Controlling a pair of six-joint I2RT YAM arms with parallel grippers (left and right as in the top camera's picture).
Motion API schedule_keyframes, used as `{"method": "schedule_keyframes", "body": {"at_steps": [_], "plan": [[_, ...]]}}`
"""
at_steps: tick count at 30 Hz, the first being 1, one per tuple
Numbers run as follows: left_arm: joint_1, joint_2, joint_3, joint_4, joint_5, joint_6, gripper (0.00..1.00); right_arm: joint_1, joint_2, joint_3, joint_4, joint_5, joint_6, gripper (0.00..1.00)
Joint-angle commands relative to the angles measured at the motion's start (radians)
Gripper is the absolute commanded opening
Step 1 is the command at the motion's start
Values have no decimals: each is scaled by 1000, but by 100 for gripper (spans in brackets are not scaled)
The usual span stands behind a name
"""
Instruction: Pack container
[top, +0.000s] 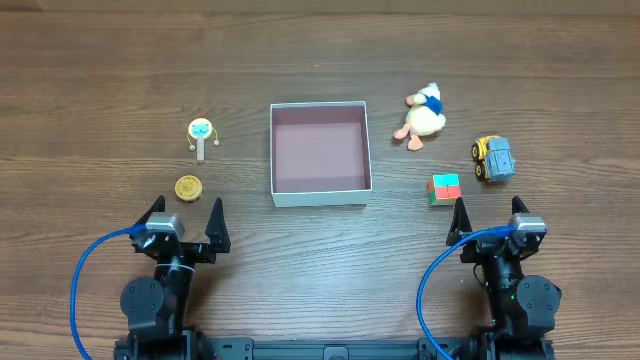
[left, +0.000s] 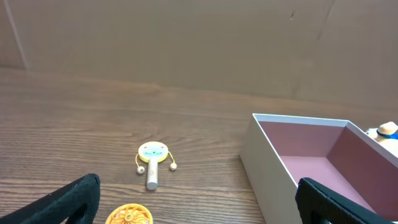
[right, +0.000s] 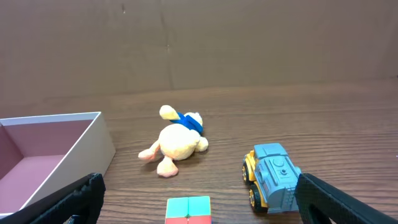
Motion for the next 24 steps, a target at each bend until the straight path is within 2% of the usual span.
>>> {"method": "schedule_keyframes", "body": {"at_steps": [1,4,5,8,10,13,20,24], "plan": [[4,-10,-6,1,-6,8,100,0,-10,-4,10,-6,-7,100],[4,-10,-6,1,-6,8,100,0,-10,-4,10,-10,-3,100],[4,-10,-6,1,-6,8,100,0,-10,-4,11,-64,31,100],[4,-10,-6,1,-6,8,100,0,-10,-4,25,-271,278,100],[4,-10,-6,1,-6,8,100,0,-10,-4,23,-312,380,100],[4,-10,-6,1,-6,8,100,0,-9,-4,42,-385,399,100],[4,-10,-6,1,-6,8,100,0,-9,28,25,-401,397,100],[4,-10,-6,1,-6,8,100,0,16,187,-79,-315,372,100]]}}
